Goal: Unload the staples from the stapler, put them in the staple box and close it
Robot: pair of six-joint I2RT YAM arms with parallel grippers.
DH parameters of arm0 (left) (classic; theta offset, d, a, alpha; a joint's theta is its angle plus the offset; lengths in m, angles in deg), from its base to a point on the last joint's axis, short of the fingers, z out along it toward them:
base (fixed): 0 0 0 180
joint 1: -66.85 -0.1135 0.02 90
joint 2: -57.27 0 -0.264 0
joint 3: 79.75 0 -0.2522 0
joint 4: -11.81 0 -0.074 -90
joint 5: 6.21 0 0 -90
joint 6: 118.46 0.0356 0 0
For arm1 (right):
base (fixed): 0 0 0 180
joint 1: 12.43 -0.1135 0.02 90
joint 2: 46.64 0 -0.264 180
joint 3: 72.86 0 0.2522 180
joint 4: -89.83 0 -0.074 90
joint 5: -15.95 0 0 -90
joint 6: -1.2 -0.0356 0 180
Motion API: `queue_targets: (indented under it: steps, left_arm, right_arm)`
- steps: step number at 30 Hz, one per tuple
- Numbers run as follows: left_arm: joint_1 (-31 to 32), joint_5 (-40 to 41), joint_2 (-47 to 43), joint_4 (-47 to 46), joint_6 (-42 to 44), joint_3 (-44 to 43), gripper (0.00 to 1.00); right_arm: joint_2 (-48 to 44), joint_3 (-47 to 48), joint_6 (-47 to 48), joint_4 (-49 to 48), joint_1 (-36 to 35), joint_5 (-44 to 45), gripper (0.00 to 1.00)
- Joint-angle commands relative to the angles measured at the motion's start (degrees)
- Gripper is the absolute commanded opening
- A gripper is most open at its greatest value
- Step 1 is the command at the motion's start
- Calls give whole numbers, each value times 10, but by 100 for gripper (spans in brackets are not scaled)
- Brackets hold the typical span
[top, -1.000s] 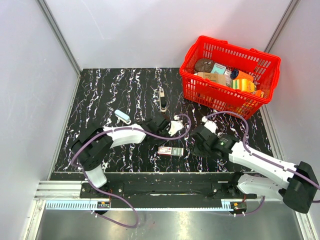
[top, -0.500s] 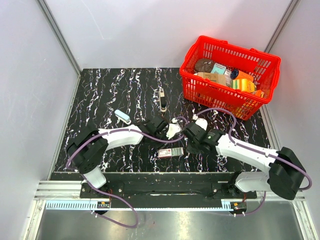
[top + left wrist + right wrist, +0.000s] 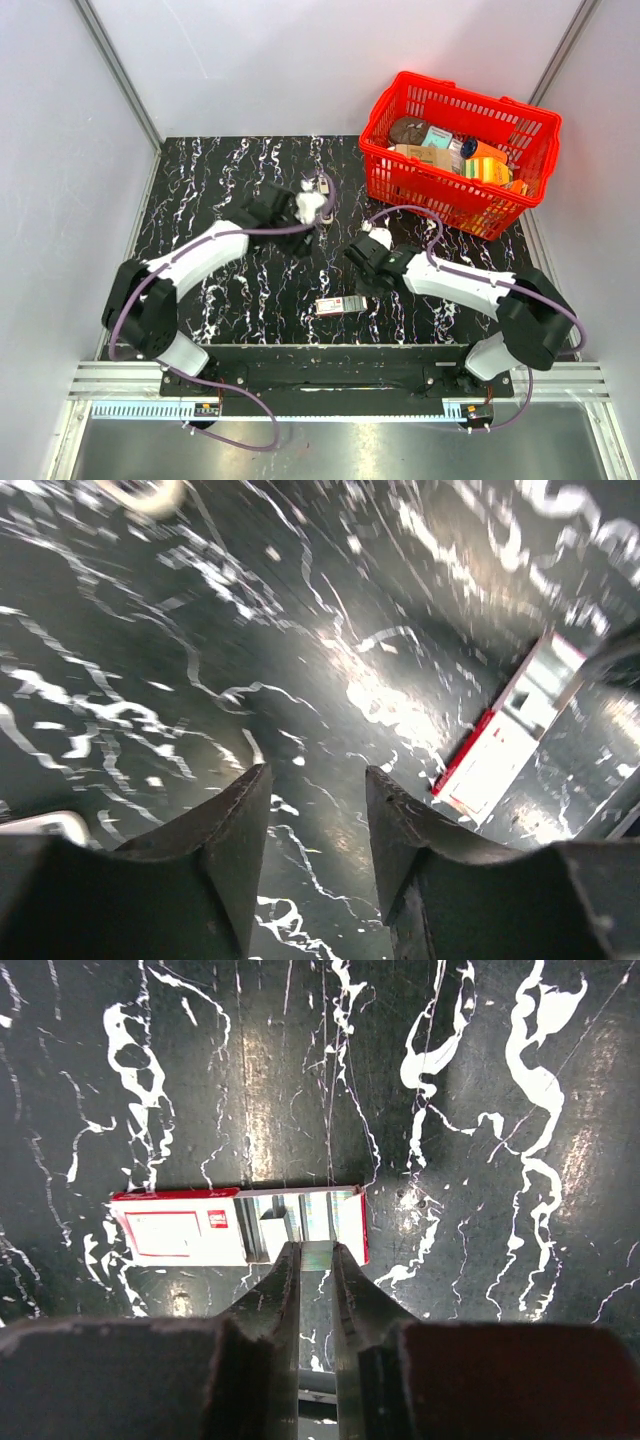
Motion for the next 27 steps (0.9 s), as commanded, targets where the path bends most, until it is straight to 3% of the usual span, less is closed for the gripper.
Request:
queue_targets:
  steps: [1,9,27]
  left_arm:
    - [-77,-118,-59,13,-40,-56,48]
    - [-132,-155,-81,22,-56,-51,48]
    - [-139,-161,-93,20,-64,-43,48]
  right_arm:
    - [30,27,16,3,-15,5,0]
    - [77,53,20,10,-38,20,0]
    - [117,63,23,17,-44,25,0]
